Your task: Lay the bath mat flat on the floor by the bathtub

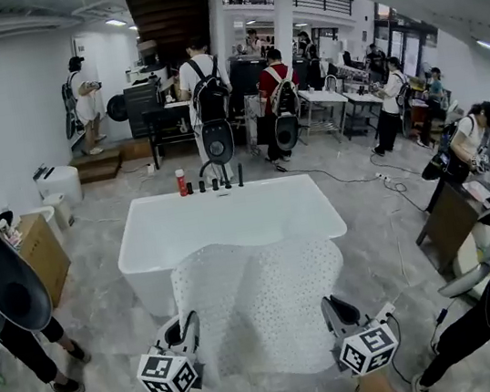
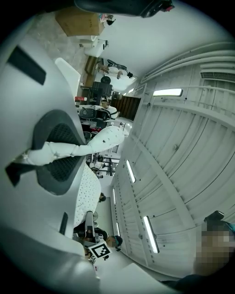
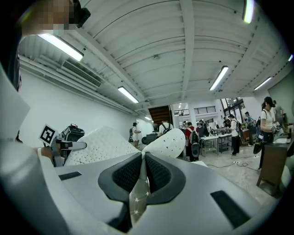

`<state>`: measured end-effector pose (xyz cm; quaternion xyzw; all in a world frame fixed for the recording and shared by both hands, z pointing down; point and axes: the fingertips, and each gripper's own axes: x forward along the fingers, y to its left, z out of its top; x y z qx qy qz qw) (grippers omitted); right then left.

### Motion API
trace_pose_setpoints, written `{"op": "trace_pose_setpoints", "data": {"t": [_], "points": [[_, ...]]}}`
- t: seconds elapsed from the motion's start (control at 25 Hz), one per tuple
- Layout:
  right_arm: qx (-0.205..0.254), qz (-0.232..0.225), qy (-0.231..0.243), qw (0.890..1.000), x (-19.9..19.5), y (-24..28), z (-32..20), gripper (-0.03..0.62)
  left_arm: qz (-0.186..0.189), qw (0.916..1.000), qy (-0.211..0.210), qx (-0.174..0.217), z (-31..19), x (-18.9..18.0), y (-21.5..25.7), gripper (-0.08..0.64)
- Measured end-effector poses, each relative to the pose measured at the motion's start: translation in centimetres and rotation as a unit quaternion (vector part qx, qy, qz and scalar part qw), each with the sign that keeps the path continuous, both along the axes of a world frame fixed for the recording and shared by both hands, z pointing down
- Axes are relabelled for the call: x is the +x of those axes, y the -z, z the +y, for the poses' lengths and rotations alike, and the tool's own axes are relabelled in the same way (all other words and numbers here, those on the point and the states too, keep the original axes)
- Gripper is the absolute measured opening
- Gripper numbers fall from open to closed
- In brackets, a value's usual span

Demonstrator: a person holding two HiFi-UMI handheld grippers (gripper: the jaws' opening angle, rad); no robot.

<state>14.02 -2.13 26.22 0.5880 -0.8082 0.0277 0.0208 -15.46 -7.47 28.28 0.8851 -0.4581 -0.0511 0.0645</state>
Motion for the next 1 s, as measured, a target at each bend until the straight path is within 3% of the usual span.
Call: {"op": "trace_pose_setpoints", "data": {"t": [0.4, 1.0], "points": [[-0.022, 0.005, -0.009, 1.0, -4.2, -1.7, -4.7, 0.043, -0.001, 0.9999, 0.007, -0.008, -4.4, -4.6, -1.5, 0.028], [-0.039, 0.019, -0.018, 0.999, -7.9, -2.0, -8.5, 0.048, 0.031, 0.999, 0.015, -0.028, -8.2, -9.0, -3.4, 0.028]]}}
